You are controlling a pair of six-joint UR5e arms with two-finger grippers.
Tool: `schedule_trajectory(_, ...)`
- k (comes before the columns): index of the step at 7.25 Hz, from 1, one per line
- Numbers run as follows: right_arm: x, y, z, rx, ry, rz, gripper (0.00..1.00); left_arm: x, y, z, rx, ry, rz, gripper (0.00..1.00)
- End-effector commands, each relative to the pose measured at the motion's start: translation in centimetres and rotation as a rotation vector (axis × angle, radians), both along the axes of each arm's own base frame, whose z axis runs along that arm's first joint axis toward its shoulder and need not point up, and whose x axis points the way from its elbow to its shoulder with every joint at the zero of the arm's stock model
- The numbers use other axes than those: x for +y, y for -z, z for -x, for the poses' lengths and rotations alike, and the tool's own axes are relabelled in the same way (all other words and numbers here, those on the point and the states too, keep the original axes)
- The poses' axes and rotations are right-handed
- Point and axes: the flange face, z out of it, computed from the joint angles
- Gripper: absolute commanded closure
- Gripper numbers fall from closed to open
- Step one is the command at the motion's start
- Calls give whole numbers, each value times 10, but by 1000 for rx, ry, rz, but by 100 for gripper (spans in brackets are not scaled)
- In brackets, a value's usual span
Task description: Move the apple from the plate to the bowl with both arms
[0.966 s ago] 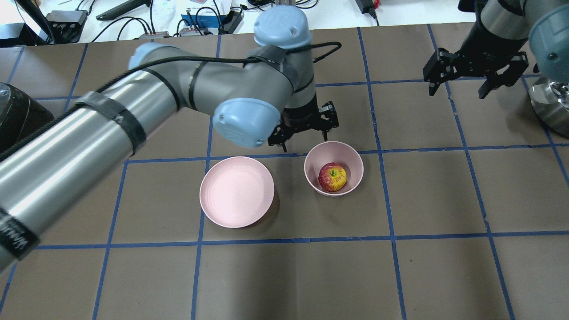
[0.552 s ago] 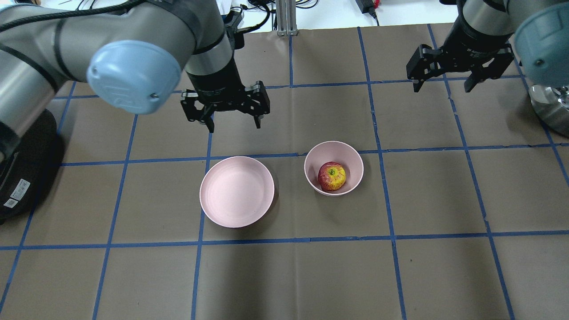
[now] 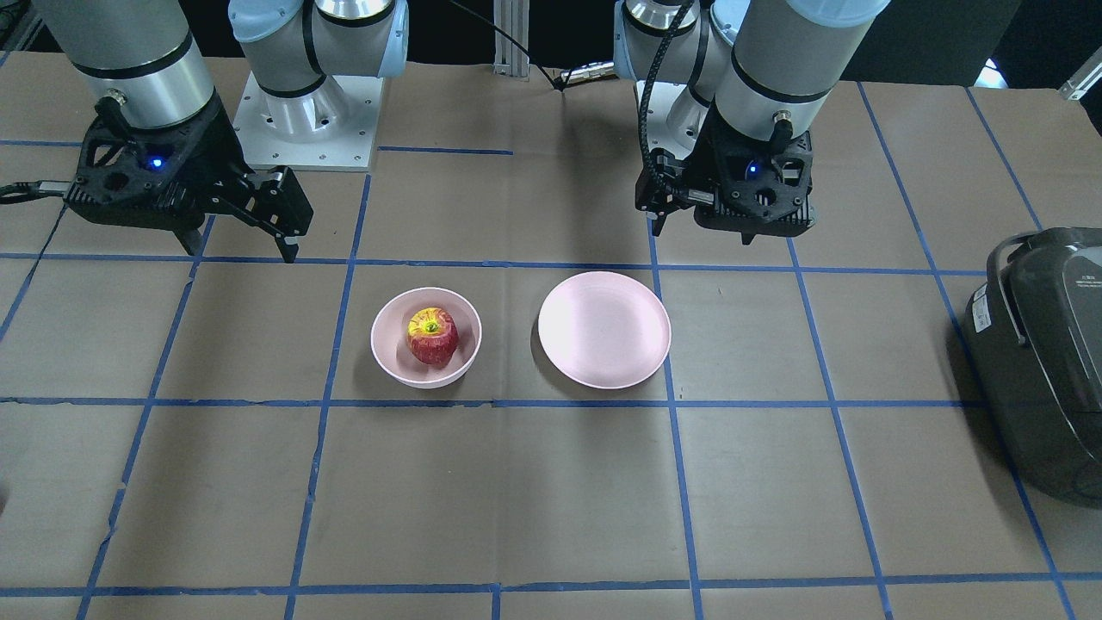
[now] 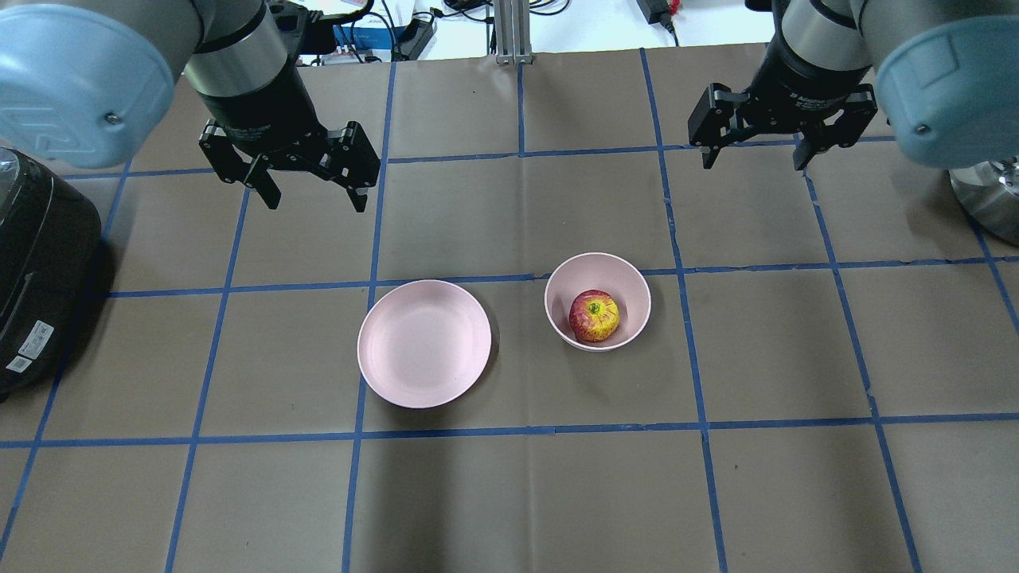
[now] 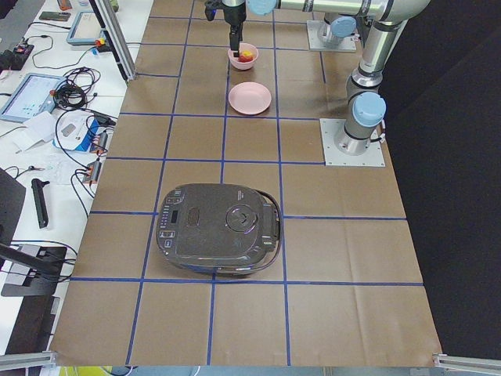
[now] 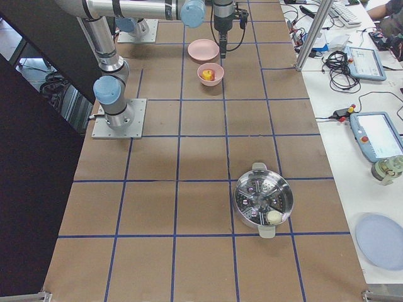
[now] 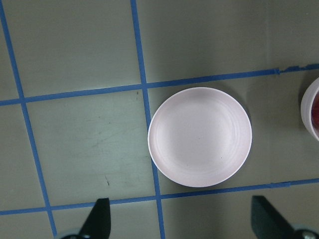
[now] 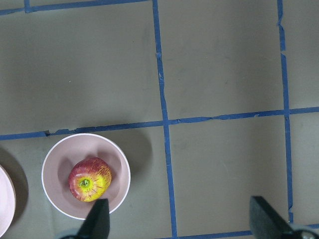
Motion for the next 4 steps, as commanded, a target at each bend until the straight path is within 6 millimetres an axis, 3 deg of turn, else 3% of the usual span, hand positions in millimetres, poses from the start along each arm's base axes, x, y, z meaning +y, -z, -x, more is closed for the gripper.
schedule_trajectory(1,0,4,0,2,-18,-7,0,2,-6,-12,2,-9,10,0)
schedule_trajectory(4,0,3,0,2,-20,-6,0,8,-5,-15,2,-15,8,0)
